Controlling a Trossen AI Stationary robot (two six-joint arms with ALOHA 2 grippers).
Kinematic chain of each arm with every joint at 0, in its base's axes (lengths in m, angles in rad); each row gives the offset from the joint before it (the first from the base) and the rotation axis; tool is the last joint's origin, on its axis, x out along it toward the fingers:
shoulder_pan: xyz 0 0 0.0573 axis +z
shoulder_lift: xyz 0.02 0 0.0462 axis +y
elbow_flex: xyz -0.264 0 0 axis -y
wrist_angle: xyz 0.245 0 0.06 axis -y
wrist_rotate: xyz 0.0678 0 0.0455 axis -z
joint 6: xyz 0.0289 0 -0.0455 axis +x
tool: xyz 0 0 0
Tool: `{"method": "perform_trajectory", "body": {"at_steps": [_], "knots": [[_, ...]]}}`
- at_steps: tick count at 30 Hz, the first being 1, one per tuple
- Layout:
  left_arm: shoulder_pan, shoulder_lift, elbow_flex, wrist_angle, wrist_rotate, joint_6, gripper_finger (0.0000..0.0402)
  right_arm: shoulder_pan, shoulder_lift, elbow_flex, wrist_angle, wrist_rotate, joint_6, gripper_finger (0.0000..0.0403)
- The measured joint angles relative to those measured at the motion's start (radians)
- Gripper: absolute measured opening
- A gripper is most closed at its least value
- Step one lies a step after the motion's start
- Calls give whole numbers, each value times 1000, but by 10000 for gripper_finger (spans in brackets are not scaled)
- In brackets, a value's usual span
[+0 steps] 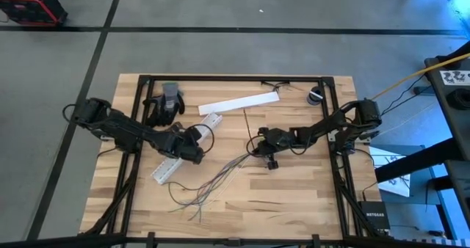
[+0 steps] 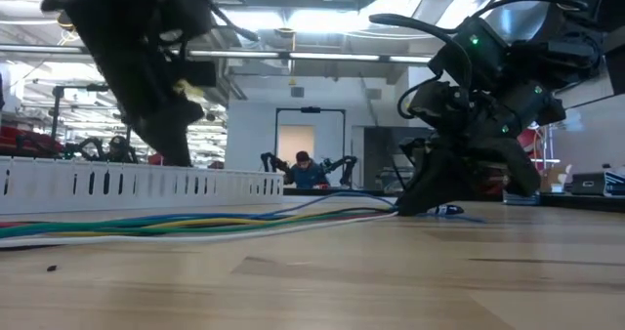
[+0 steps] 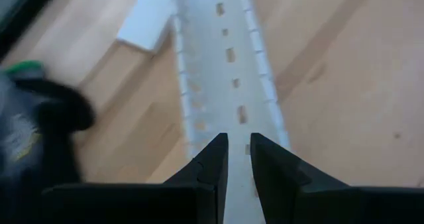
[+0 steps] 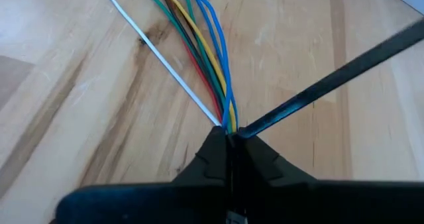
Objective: Ziptie cables
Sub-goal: Put the ziptied cables into the white cable duct
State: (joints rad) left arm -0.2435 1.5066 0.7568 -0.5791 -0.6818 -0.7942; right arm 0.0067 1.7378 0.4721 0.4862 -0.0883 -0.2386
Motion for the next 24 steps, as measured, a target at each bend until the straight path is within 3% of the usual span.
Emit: {"method": "perform_trajectory", "body": {"at_steps": [8,19,24], "knots": [[17,1,-114,472,167,260,42,1,-6,0,-4,-29,72,13],[16,2,-116,777,184,417,39,132,-106,-5,-102,79,77,10],[16,2,-97,856,182,494,32,193,-120,51,-235,119,85,6]]}}
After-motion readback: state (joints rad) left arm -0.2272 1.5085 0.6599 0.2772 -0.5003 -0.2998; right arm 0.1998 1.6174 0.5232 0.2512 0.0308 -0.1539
